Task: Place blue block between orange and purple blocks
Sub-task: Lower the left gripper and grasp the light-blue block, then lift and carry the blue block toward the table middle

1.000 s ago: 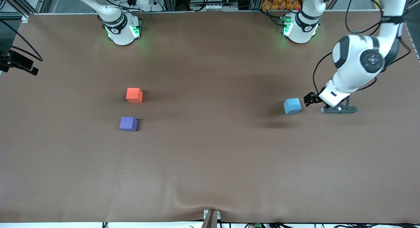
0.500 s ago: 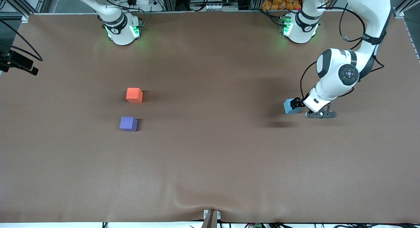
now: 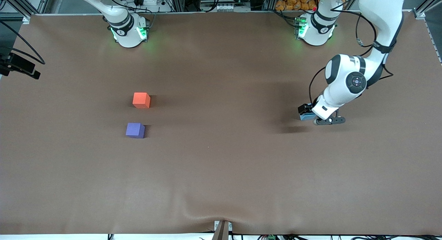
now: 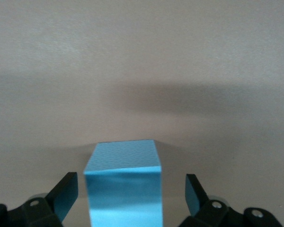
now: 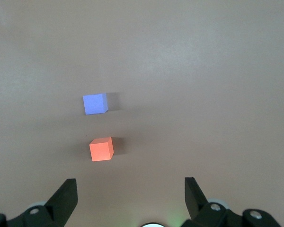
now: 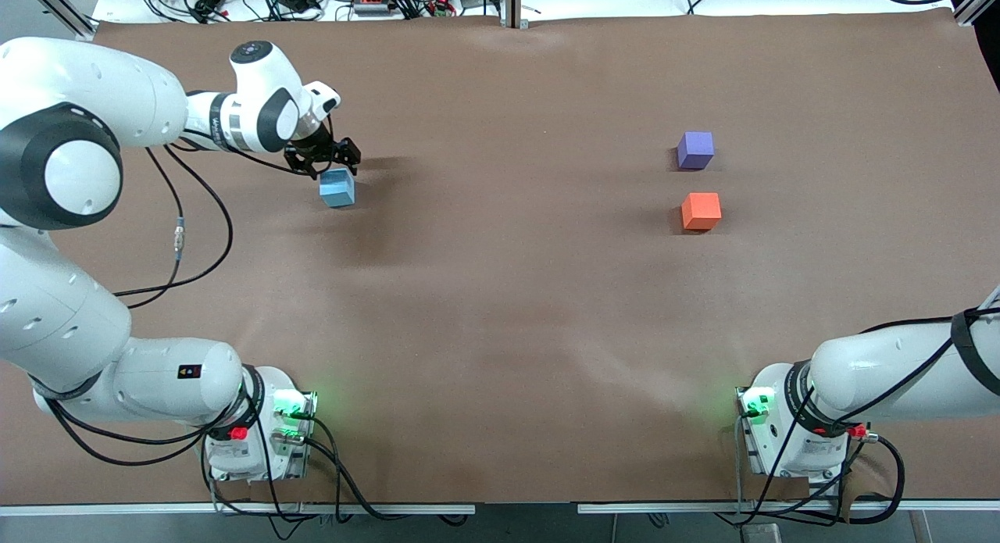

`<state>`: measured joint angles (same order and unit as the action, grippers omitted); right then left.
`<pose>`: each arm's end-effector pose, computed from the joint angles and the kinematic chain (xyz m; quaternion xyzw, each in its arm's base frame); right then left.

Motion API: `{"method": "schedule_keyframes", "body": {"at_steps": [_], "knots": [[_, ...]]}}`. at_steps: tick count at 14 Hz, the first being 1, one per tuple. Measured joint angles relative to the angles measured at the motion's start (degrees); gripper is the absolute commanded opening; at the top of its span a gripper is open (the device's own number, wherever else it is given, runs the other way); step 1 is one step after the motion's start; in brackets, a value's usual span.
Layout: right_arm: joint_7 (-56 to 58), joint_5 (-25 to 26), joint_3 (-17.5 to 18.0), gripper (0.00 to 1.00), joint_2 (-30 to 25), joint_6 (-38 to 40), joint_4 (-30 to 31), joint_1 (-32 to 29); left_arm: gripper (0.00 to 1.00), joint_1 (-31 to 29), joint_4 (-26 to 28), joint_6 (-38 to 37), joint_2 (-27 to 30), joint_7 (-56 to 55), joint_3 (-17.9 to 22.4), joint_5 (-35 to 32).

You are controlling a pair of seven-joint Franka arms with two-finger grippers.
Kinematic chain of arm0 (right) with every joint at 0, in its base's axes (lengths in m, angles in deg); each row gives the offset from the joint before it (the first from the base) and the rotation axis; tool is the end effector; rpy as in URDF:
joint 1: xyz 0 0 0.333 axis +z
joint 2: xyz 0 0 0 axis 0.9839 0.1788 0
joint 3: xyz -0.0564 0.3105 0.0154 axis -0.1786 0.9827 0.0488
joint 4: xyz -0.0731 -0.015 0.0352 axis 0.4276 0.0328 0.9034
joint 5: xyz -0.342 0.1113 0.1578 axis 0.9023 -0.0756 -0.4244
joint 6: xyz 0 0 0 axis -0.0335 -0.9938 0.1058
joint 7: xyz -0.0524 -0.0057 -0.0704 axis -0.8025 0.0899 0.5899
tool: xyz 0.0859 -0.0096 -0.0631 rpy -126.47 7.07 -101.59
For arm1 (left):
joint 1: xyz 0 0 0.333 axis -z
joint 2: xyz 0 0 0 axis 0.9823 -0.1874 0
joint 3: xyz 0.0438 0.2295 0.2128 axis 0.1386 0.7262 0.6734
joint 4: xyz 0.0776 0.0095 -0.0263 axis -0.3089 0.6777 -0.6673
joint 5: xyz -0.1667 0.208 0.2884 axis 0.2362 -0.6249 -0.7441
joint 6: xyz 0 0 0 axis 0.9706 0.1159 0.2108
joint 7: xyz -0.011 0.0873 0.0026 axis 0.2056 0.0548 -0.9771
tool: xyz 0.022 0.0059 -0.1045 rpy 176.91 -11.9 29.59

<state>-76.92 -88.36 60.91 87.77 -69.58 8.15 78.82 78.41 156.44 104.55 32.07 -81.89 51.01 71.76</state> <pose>0.5388 -0.0418 0.6595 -0.9973 0.0678 0.0276 0.0100 0.5024 -0.1153 0.2202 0.9981 0.0383 -0.0294 0.0396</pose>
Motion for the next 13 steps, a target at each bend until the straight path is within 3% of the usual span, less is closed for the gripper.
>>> {"method": "schedule_keyframes", "body": {"at_steps": [3, 4, 5, 7, 8, 9, 13], "knots": [[0.0, 0.0, 0.0, 1.00, 0.0, 0.0, 0.0, 0.0, 1.00, 0.0, 0.2, 1.6, -1.5, -0.4, -0.1, 0.1], [0.0, 0.0, 0.0, 1.00, 0.0, 0.0, 0.0, 0.0, 0.96, 0.0, 0.3, 1.8, -2.0, -0.4, -0.1, 0.1], [0.0, 0.0, 0.0, 1.00, 0.0, 0.0, 0.0, 0.0, 0.77, 0.0, 0.3, 1.8, -2.3, -0.4, 0.0, 0.1], [0.0, 0.0, 0.0, 1.00, 0.0, 0.0, 0.0, 0.0, 0.25, 0.0, 0.3, 1.8, -2.7, -0.5, 0.0, 0.1], [0.0, 0.0, 0.0, 1.00, 0.0, 0.0, 0.0, 0.0, 0.10, 0.0, 0.4, 1.8, -2.7, -0.5, 0.0, 0.2], [0.0, 0.0, 0.0, 1.00, 0.0, 0.0, 0.0, 0.0, 0.08, 0.0, 0.4, 1.8, -2.7, -0.5, 0.0, 0.2], [0.0, 0.0, 0.0, 1.00, 0.0, 0.0, 0.0, 0.0, 0.18, 0.1, 0.1, 1.5, -2.4, -0.5, -1.0, 0.2]]}}
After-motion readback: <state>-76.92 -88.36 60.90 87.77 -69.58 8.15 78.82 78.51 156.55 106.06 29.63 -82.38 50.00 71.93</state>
